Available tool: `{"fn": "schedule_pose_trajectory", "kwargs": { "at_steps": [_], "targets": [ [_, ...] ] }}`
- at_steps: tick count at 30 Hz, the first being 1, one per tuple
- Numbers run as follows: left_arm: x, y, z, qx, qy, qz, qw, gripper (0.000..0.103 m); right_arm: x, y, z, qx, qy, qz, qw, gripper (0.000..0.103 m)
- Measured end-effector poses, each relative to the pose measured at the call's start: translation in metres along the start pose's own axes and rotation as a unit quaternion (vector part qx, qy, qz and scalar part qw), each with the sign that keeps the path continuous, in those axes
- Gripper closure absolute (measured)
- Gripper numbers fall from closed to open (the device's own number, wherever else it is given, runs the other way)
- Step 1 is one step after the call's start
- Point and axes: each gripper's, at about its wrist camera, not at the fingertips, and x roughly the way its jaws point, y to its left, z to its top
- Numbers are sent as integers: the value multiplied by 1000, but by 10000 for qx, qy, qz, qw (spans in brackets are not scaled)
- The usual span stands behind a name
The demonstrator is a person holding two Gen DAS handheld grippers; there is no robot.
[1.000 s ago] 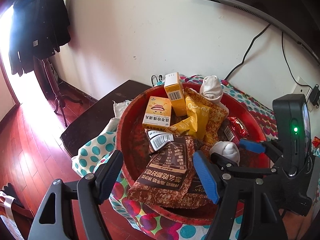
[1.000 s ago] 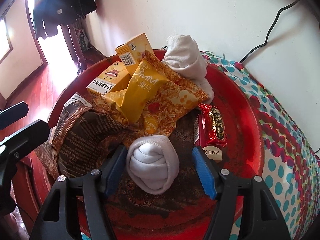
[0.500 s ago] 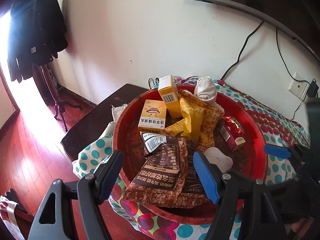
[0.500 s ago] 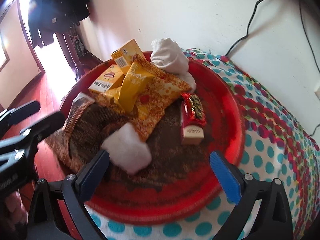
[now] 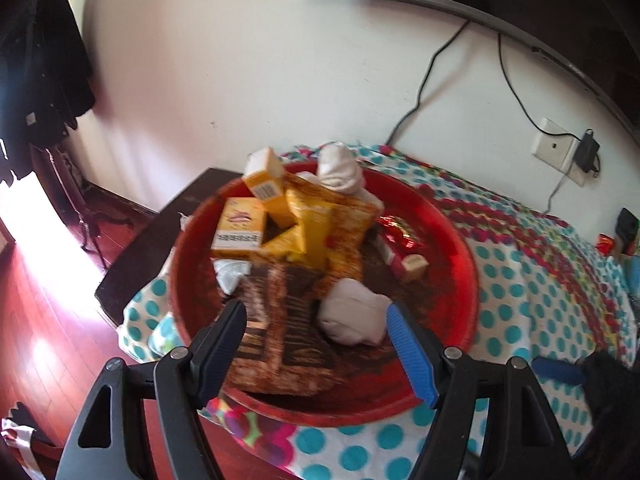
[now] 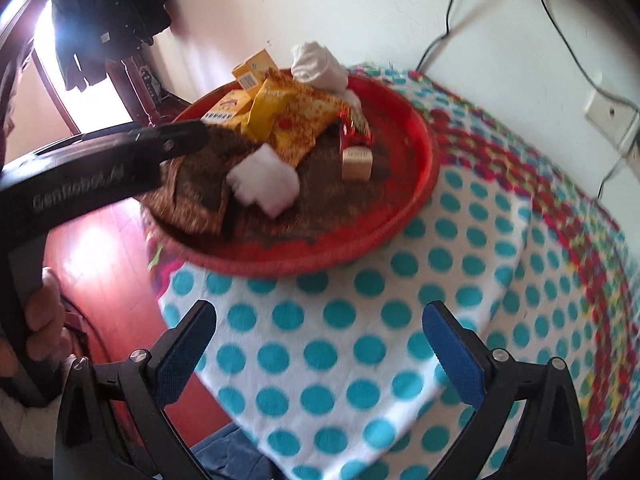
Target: Organize objects
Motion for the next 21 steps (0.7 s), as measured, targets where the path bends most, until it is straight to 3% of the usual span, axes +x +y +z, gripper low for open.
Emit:
{"fn": "schedule_pose_trajectory", "kwargs": {
  "at_steps": [10, 15, 21],
  "targets": [
    [16, -12, -5, 152, 554, 423, 9975, 28, 8, -5, -9, 192, 204, -9, 9996, 0],
    [18, -8, -5, 136, 548, 191, 9982, 28, 11, -3, -8, 171, 208, -27, 9996, 0],
    [7, -10, -5, 147, 242, -329, 9991, 28, 15, 2, -9, 53, 269, -63, 9996, 0]
  ]
}}
